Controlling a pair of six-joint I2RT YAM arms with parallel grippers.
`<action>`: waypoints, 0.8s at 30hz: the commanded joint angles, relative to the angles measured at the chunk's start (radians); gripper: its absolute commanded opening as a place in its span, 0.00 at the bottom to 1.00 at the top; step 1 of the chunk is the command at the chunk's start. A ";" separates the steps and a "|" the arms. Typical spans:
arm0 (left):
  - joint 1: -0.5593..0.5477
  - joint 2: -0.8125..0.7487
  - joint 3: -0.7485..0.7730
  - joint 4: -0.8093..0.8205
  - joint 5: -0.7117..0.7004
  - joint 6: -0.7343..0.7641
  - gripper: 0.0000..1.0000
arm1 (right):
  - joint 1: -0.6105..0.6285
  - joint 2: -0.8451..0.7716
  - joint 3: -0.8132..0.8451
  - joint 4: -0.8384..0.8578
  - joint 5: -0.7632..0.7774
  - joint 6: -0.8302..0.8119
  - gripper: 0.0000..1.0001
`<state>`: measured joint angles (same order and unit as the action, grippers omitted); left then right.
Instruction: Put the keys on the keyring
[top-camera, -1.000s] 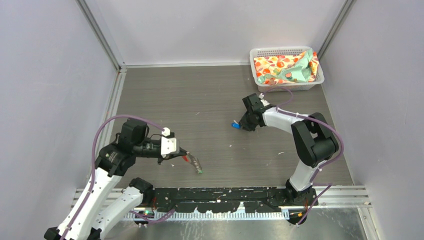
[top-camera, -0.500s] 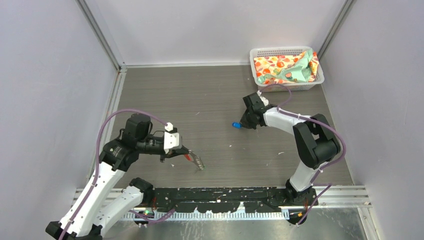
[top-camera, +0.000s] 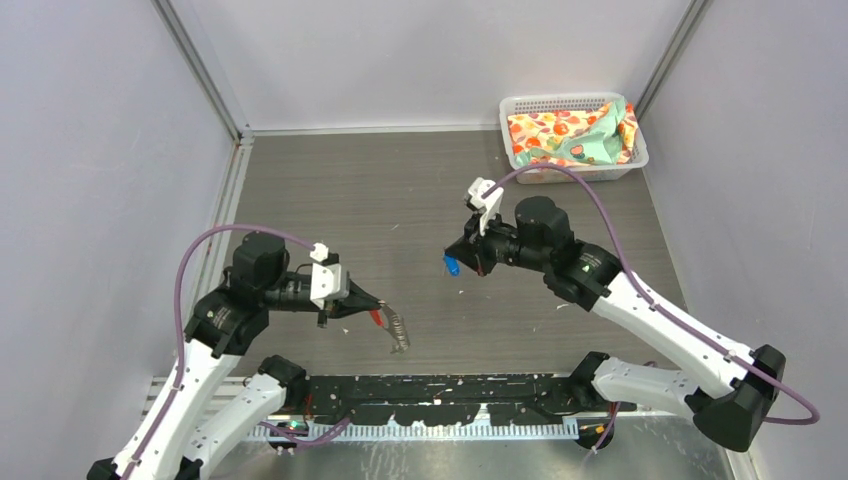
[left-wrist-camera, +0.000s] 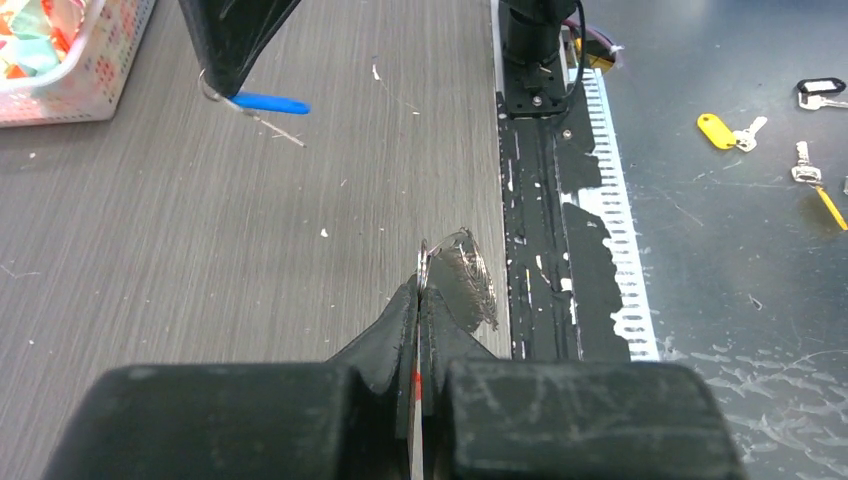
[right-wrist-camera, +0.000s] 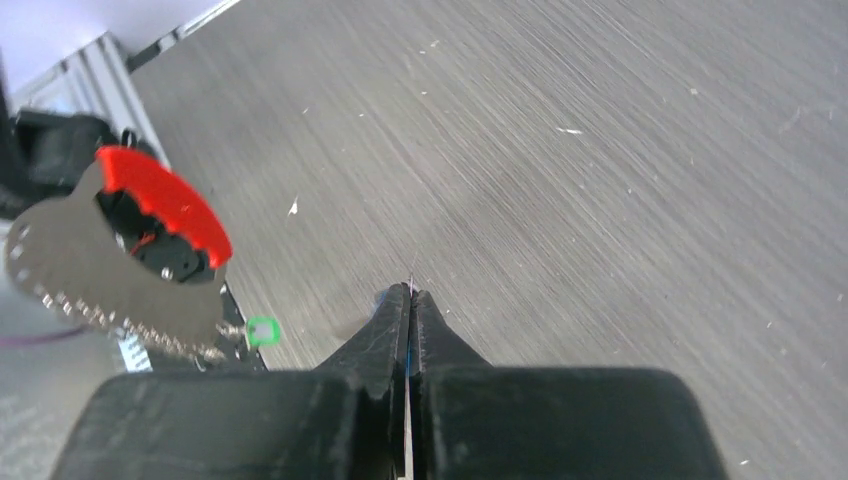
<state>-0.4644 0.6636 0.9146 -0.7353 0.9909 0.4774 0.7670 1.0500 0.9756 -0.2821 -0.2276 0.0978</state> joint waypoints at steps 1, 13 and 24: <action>0.003 -0.009 0.045 0.081 0.064 -0.062 0.00 | 0.040 -0.021 0.099 -0.119 -0.165 -0.251 0.01; 0.003 -0.015 0.050 0.131 0.119 -0.124 0.00 | 0.210 0.026 0.281 -0.189 -0.262 -0.327 0.01; 0.003 -0.027 0.060 0.111 0.185 -0.101 0.00 | 0.322 0.087 0.367 -0.298 -0.227 -0.585 0.01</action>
<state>-0.4644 0.6540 0.9329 -0.6552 1.1107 0.3698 1.0405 1.1271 1.2747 -0.5354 -0.4904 -0.3279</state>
